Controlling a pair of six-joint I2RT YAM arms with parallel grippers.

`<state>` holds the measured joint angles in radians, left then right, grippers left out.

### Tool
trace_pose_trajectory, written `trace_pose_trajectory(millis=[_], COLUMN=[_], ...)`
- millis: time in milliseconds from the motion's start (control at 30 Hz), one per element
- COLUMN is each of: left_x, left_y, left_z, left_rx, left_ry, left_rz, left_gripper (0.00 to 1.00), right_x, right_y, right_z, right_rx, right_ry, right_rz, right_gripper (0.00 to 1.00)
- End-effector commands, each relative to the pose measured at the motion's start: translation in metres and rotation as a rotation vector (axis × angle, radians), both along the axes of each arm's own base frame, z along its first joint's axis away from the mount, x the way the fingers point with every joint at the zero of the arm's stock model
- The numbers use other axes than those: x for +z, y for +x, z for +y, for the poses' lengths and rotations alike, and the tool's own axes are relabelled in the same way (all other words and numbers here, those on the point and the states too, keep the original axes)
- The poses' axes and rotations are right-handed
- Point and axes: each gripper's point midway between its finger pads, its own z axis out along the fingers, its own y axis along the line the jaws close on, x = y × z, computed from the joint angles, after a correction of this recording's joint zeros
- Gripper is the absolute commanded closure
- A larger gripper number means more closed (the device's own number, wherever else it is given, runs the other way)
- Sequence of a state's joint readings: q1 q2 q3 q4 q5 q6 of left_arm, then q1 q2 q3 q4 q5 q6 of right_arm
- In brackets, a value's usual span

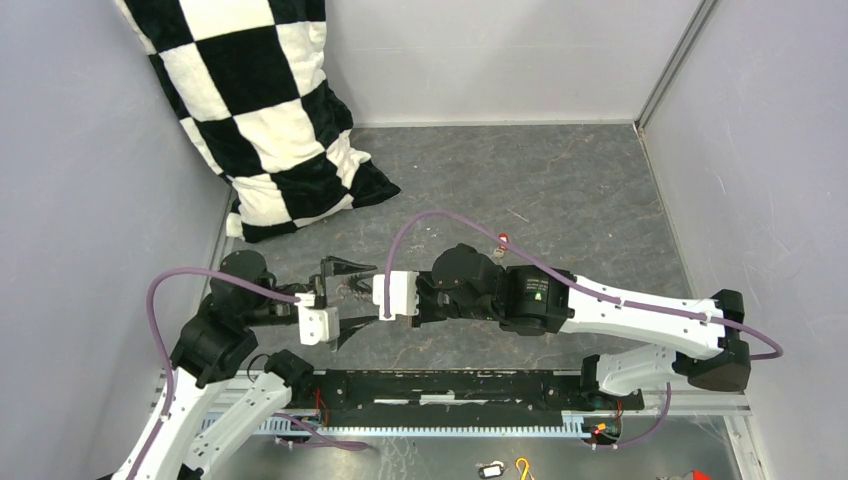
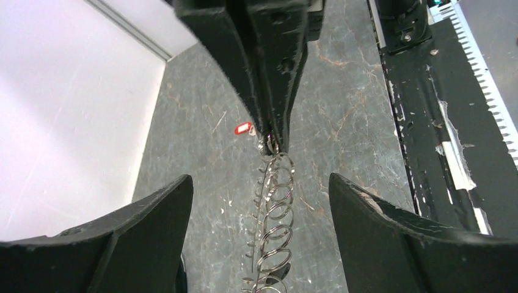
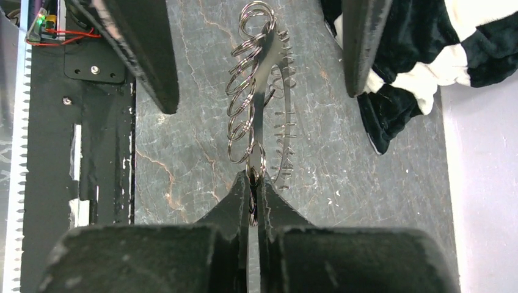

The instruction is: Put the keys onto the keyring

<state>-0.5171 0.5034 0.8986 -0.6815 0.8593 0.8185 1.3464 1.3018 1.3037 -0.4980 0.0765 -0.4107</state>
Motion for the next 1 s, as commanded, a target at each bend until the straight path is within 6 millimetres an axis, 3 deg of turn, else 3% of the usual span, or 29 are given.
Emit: trace_pose_trajectory(millis=[0, 200, 333, 433, 733, 967], left_x=[0.007, -0.019, 0.007, 0.021, 0.029, 0.03], left_y=[-0.02, -0.023, -0.003, 0.003, 0.003, 0.003], left_z=[-0.005, 0.002, 0.005, 0.01, 0.014, 0.016], left_rx=[-0.133, -0.184, -0.05, 0.021, 0.055, 0.071], left_ry=[-0.03, 0.022, -0.096, -0.152, -0.178, -0.187], left_rz=[-0.122, -0.43, -0.664, -0.777, -0.789, -0.736], left_gripper=[0.14, 0.16, 0.28, 0.27, 0.28, 0.28], right_x=[0.043, 0.05, 0.045, 0.043, 0.037, 0.036], right_y=[-0.002, -0.001, -0.005, -0.01, -0.016, -0.013], right_z=[0.014, 0.018, 0.021, 0.024, 0.037, 0.034], right_rx=[-0.009, -0.067, -0.085, -0.091, -0.099, -0.122], right_ry=[0.135, 0.134, 0.104, 0.104, 0.105, 0.103], right_rz=[0.023, 0.108, 0.185, 0.238, 0.316, 0.322], right_gripper=[1.0, 1.0, 1.0, 1.0, 1.0, 1.0])
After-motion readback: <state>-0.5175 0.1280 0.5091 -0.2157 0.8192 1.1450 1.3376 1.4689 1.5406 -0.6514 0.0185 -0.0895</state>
